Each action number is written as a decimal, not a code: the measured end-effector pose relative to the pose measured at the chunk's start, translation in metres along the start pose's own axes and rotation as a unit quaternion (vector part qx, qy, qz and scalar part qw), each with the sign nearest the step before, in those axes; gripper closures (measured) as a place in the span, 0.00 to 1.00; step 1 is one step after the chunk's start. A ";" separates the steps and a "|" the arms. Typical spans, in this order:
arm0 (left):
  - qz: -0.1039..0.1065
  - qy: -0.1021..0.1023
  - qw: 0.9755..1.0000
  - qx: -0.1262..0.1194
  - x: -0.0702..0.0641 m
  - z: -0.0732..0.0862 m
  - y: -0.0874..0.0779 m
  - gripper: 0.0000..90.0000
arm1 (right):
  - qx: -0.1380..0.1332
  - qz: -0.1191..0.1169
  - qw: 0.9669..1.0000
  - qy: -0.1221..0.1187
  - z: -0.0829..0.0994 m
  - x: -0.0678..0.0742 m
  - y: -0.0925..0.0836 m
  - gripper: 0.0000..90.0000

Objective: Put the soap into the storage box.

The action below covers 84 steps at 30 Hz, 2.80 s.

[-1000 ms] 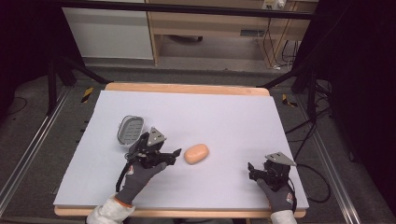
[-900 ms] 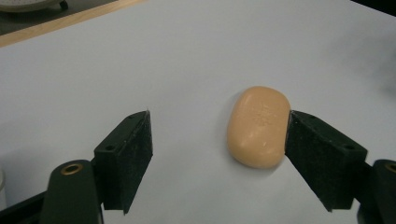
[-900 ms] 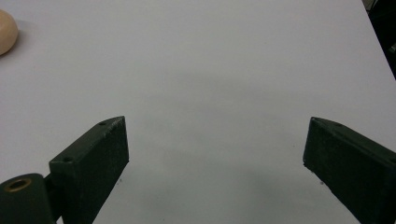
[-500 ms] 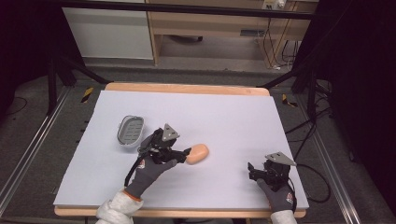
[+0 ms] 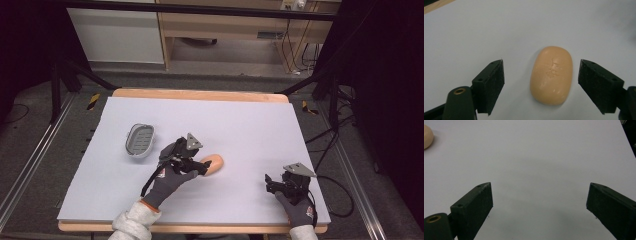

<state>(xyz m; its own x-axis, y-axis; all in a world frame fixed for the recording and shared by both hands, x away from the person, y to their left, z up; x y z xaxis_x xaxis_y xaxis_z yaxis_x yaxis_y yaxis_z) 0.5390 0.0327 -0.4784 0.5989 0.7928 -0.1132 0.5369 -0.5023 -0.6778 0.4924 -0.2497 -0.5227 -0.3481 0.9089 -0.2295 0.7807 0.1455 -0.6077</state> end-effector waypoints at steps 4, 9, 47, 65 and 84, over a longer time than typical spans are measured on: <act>0.001 0.004 1.000 0.009 -0.002 -0.001 0.005 0.22 | 0.001 0.000 1.000 -0.001 0.000 0.000 0.000 0.08; 0.000 0.007 1.000 0.021 -0.004 0.000 0.013 0.22 | 0.002 -0.002 1.000 0.000 0.000 0.000 0.001 0.08; -0.008 0.034 0.995 0.095 -0.010 0.015 0.053 0.20 | 0.009 -0.007 1.000 -0.001 0.001 0.002 0.002 0.08; 0.005 0.031 0.994 0.108 -0.014 0.020 0.061 0.29 | 0.013 -0.008 1.000 -0.002 0.002 0.003 0.003 0.08; 0.009 0.022 0.993 0.112 -0.014 0.020 0.055 0.34 | 0.015 -0.010 1.000 -0.003 0.002 0.003 0.004 0.08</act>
<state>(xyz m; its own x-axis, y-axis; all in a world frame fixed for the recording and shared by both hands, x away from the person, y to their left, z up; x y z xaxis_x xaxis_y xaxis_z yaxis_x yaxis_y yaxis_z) 0.5487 0.0006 -0.5287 0.6349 0.7664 -0.0979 0.3835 -0.4227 -0.8211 0.4928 -0.2468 -0.5272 -0.3661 0.9037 -0.2221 0.7580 0.1511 -0.6345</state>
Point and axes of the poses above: each handheld gripper's, and its own axes: y roughly forward along the jaws, z roughly out of its underside, x roughly to its left, the point moved 8 cm from there along y, roughly forward along the jaws, and after that the axes turned 13 degrees about -y, right-handed, at the moved point
